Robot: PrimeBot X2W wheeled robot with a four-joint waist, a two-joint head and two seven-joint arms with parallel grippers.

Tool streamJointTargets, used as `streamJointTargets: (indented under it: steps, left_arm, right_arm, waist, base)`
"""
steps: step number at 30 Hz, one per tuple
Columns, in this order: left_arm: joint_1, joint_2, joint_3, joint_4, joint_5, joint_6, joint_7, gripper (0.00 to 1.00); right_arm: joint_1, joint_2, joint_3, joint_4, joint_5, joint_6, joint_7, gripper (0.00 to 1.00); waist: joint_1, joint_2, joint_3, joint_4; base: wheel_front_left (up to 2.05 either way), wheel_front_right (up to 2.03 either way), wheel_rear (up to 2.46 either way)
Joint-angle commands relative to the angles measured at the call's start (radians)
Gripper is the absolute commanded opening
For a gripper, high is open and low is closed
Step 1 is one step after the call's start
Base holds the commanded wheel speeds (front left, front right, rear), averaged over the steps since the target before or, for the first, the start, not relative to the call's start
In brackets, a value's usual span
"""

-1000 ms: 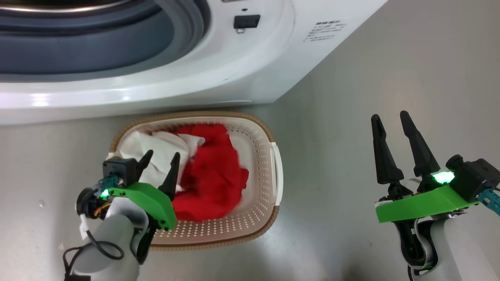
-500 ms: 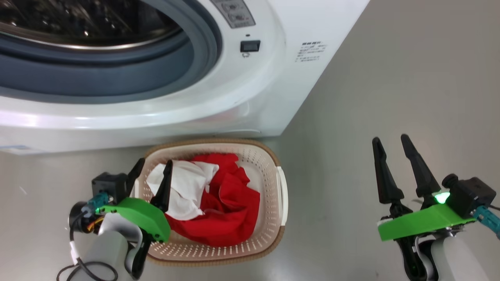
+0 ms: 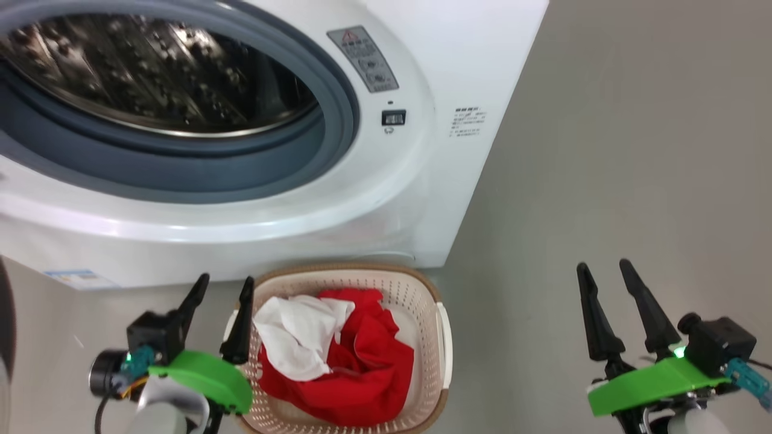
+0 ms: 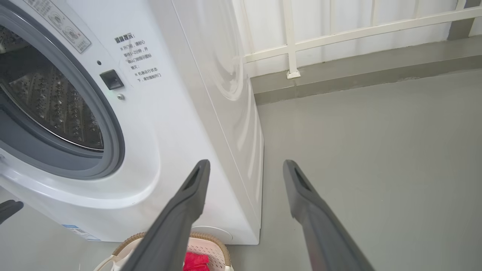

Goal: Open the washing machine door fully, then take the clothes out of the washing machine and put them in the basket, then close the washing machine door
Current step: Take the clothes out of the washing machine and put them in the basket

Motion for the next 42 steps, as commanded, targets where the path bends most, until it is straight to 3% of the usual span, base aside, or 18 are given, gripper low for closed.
streamJointTargets:
  steps: [1,25,42]
  left_arm:
    - [0.036,0.019,0.047,-0.051,0.018,-0.006,-0.006,1.00]
    - [0.327,-0.020,0.200,-0.370,0.100,-0.006,-0.006,1.00]
    - [0.354,-0.037,0.207,-0.400,0.099,-0.006,-0.006,1.00]
  right_arm:
    - [0.022,-0.007,0.016,-0.018,-0.020,0.006,-0.006,1.00]
    - [0.156,-0.007,-0.026,-0.043,-0.041,0.006,-0.006,1.00]
    - [0.168,-0.007,-0.038,-0.050,-0.042,0.006,-0.006,1.00]
  waist:
    - [0.0000,0.0000,-0.067,0.008]
    - [0.0000,0.0000,-0.185,0.027]
    - [0.0000,0.0000,-0.181,0.025]
  base:
    - [0.00,0.00,0.00]
    - [0.00,0.00,0.00]
    - [0.00,0.00,0.00]
